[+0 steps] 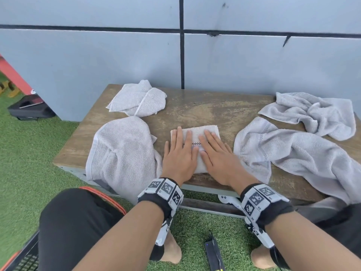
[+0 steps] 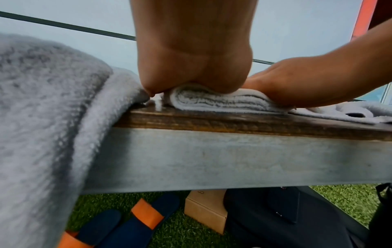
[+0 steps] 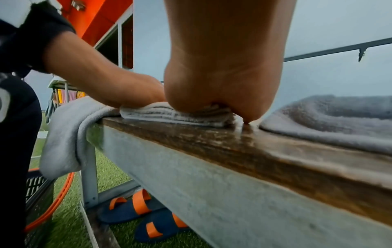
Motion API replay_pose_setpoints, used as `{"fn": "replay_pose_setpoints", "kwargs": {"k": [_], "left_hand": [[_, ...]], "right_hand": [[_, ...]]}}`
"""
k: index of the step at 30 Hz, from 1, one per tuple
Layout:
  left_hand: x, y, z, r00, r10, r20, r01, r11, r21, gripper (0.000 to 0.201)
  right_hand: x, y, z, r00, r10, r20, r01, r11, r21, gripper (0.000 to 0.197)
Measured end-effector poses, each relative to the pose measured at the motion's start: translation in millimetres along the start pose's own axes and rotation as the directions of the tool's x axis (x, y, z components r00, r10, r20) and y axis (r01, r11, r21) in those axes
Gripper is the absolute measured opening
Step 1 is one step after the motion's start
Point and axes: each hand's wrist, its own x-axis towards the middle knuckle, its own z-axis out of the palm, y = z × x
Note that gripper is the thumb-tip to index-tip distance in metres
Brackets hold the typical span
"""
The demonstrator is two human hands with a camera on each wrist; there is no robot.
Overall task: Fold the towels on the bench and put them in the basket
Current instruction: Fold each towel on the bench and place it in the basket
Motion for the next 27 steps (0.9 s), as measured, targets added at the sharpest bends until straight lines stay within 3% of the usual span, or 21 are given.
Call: {"fn": "replay_pose_setpoints", "kwargs": {"k": [8,14,17,22,24,27], "left_hand": [[-1,-7,-1,0.996,-0.083,-0.016,0.082,0.995,-0.058,0.06],[-6,5,-5,0.957,-0.289,-0.015,0.281,0.941,-0.19,0.079],[-6,13,-12,0.941,-0.337,-0.037,0.326,0.929,-0.174,0.064],[-8,20,-32,0.958,-0.272,-0.093,0.258,0.956,-0.141,0.041],[-14,19,-37,0.97,-0.24,-0.038,0.22,0.934,-0.281,0.03],[-24,18,-44,0.979,-0.205,0.005,0.177,0.829,-0.531,0.028]], "right_hand": [[3,-1,0,0.996,0.072,0.051,-0.074,0.996,0.041,0.064],[-5,-3,-1,0.981,0.176,0.083,-0.184,0.978,0.099,0.067],[-10,-5,-3,0.975,0.201,0.1,-0.212,0.969,0.124,0.064],[-21,-5,-2,0.984,0.172,0.044,-0.176,0.979,0.1,0.062],[-28,-8,-6,0.983,0.184,-0.011,-0.181,0.973,0.147,0.064],[-35,-11,-17,0.974,0.215,-0.068,-0.192,0.948,0.253,0.062]]}}
